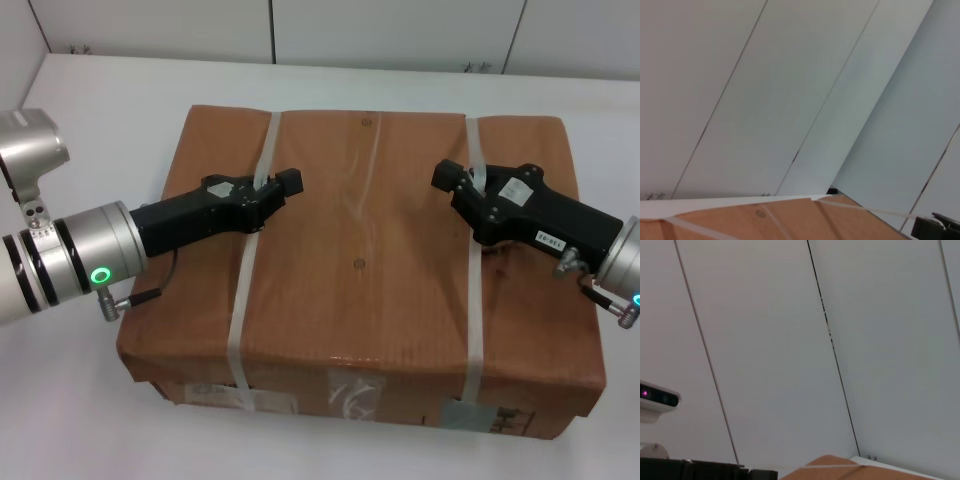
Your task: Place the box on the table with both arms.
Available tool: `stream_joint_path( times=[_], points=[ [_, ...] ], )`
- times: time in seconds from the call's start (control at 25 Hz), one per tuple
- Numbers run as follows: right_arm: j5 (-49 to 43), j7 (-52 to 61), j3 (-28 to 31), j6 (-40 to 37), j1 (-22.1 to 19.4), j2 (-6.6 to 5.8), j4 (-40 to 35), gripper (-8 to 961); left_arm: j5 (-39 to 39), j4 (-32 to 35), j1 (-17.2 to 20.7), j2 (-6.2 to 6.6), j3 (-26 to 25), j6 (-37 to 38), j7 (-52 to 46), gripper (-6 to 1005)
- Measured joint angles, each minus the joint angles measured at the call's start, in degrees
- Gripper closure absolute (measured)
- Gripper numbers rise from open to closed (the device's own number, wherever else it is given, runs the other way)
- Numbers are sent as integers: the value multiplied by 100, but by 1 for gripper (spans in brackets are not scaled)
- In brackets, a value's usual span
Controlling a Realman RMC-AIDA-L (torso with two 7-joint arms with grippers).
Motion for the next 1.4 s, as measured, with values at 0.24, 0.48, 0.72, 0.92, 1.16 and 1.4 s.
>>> stream_joint_path(
  times=[0.24,0.48,0.72,0.92,1.16,1.4],
  points=[
    [4,-1,0,0,18,0,0,912,-12,0,7,1,0,4,1,990],
    [6,-2,-4,-1,81,0,0,908,-133,2,40,23,0,9,8,990],
    [-2,-10,-9,-26,100,0,0,905,-158,1,57,43,0,10,9,991],
    [-6,-10,-9,-25,112,0,0,901,-158,-1,59,44,0,10,10,991],
    [-12,-10,-9,151,162,1,30,898,-159,-117,49,10,5,-47,32,991],
    [-28,-12,-234,912,448,0,304,894,-110,-301,-38,-134,74,-566,36,992]
  ],
)
